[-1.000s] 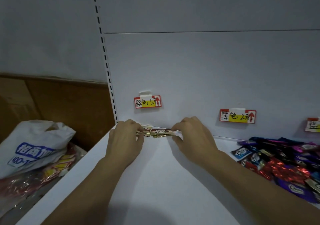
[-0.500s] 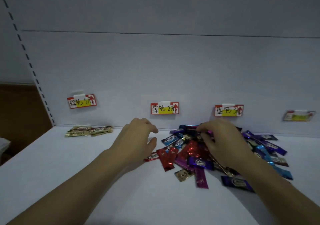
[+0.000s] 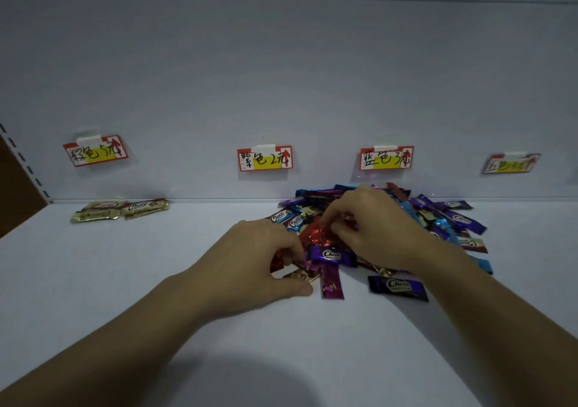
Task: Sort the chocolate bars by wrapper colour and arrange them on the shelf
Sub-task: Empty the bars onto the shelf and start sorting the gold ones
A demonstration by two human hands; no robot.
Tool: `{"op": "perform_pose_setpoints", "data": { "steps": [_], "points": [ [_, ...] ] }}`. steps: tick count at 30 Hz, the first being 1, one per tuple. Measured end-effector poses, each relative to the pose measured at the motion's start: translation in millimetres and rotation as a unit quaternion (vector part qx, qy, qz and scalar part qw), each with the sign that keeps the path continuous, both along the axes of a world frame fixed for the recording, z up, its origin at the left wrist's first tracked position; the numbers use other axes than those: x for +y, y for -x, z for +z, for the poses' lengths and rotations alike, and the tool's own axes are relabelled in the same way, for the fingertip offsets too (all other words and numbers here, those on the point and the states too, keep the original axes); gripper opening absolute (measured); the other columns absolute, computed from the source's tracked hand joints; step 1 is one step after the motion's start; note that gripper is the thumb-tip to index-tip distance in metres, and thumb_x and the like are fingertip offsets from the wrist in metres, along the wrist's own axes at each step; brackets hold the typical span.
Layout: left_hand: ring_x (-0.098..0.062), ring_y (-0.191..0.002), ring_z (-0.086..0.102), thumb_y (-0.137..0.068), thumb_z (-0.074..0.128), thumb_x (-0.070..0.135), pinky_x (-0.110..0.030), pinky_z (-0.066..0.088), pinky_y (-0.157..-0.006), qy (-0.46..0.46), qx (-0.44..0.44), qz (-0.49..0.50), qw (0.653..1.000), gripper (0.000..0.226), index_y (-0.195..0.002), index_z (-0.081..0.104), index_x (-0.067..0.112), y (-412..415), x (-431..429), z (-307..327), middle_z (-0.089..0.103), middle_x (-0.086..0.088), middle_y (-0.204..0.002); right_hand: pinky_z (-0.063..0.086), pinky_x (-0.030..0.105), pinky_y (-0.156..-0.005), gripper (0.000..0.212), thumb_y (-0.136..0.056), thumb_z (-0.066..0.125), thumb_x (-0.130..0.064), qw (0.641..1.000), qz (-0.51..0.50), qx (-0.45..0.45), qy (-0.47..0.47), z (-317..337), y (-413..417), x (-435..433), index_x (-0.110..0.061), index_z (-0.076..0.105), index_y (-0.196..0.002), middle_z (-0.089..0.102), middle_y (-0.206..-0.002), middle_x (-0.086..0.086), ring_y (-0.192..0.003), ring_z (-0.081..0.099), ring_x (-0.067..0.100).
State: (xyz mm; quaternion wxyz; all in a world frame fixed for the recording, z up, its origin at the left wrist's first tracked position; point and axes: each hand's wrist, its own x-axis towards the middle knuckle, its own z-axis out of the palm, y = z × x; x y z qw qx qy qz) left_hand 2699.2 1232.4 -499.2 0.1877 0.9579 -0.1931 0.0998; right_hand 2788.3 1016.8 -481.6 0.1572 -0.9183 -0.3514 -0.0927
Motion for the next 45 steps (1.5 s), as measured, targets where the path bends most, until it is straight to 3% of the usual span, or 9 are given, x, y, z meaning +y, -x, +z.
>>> {"op": "perform_pose_setpoints", "data": {
  "steps": [3, 6, 13, 19, 24, 29, 33, 37, 45],
  "points": [
    [-0.001, -0.089, 0.058, -0.083, 0.069, 0.061, -0.023, 0.051, -0.076, -0.021, -0.018, -0.004, 1.0, 0.034, -0.109, 0.07, 0.039, -0.8, 1.1, -0.7, 0.066, 0.022, -0.095, 0.048, 0.026, -0.086, 0.027, -0.098, 0.058, -0.015, 0.999, -0.03, -0.021, -0.028, 7.3, -3.8, -9.4, -0.026, 0.073, -0.116, 0.07, -0.109, -0.008, -0.095, 0.055, 0.006],
    [-0.003, -0.089, 0.061, -0.088, 0.066, 0.056, -0.023, 0.05, -0.077, -0.047, -0.031, -0.012, 0.998, 0.029, -0.111, 0.068, 0.039, -2.4, -0.2, -1.3, 0.069, 0.02, -0.096, 0.047, 0.037, -0.095, 0.03, -0.099, 0.055, -0.017, 0.998, -0.041, -0.045, -0.034, 3.2, -10.0, -3.0, -0.024, 0.066, -0.127, 0.065, -0.117, -0.004, -0.109, 0.052, 0.014],
    [0.003, -0.08, 0.054, -0.086, 0.073, 0.046, -0.013, 0.039, -0.063, 0.016, 0.025, -0.002, 1.0, 0.022, -0.098, 0.056, 0.038, 0.2, -8.1, -3.2, 0.059, 0.022, -0.09, 0.038, 0.046, -0.1, 0.045, -0.103, 0.046, -0.035, 0.993, -0.058, -0.058, 0.084, -17.3, -17.2, 31.1, -0.033, 0.042, -0.148, 0.048, -0.133, 0.002, -0.124, 0.037, 0.022],
    [-0.004, -0.077, 0.054, -0.089, 0.072, 0.042, -0.02, 0.042, -0.065, -0.018, 0.013, 0.008, 1.0, 0.023, -0.105, 0.058, 0.035, -2.2, -13.2, 1.7, 0.062, 0.018, -0.086, 0.037, 0.046, -0.1, 0.034, -0.102, 0.049, -0.03, 0.99, -0.074, -0.076, 0.092, -23.3, -16.1, 33.1, -0.032, 0.05, -0.137, 0.049, -0.131, 0.004, -0.123, 0.039, 0.025],
    [0.0, -0.077, 0.055, -0.089, 0.072, 0.037, -0.017, 0.04, -0.062, 0.015, 0.027, -0.009, 0.999, 0.02, -0.101, 0.056, 0.039, -3.7, -11.4, -1.7, 0.062, 0.017, -0.085, 0.042, 0.044, -0.097, 0.034, -0.1, 0.055, -0.03, 0.994, -0.063, -0.084, 0.004, -23.4, -17.5, 24.9, -0.025, 0.054, -0.134, 0.055, -0.126, 0.001, -0.117, 0.044, 0.022],
    [-0.009, -0.07, 0.057, -0.087, 0.077, 0.026, -0.019, 0.044, -0.057, 0.093, 0.055, -0.017, 0.994, 0.023, -0.101, 0.061, 0.034, -2.5, -3.2, -0.3, 0.061, 0.014, -0.074, 0.046, 0.032, -0.084, 0.013, -0.097, 0.061, -0.024, 0.982, -0.028, -0.098, -0.16, -14.3, -13.4, 21.9, -0.017, 0.067, -0.107, 0.057, -0.097, -0.008, -0.094, 0.051, 0.011],
    [-0.007, -0.076, 0.061, -0.09, 0.075, 0.022, -0.019, 0.048, -0.062, 0.129, 0.081, -0.004, 0.988, 0.021, -0.101, 0.065, 0.036, -1.6, 14.8, 8.6, 0.065, 0.015, -0.081, 0.053, 0.022, -0.076, 0.006, -0.099, 0.06, -0.02, 0.961, -0.031, 0.014, -0.273, -12.5, -3.9, 20.0, -0.02, 0.066, -0.101, 0.068, -0.091, -0.011, -0.085, 0.063, 0.005],
    [-0.005, -0.08, 0.059, -0.092, 0.072, 0.024, -0.013, 0.041, -0.061, 0.132, 0.051, 0.009, 0.99, 0.012, -0.095, 0.073, 0.035, -2.0, 28.5, 15.8, 0.067, 0.017, -0.081, 0.057, 0.025, -0.068, 0.006, -0.099, 0.06, -0.012, 0.909, -0.024, 0.162, -0.384, -7.8, 4.5, 17.1, -0.014, 0.066, -0.1, 0.076, -0.086, -0.003, -0.077, 0.073, 0.012],
    [-0.007, -0.08, 0.061, -0.09, 0.074, 0.019, -0.02, 0.047, -0.064, 0.194, 0.039, 0.012, 0.98, 0.024, -0.11, 0.074, 0.033, -4.1, 41.8, 19.1, 0.069, 0.014, -0.083, 0.058, 0.022, -0.07, 0.02, -0.091, 0.066, 0.001, 0.89, -0.016, 0.177, -0.42, -2.1, 19.9, 24.1, -0.015, 0.068, -0.102, 0.074, -0.08, 0.002, -0.077, 0.073, 0.012]
  ]
}}
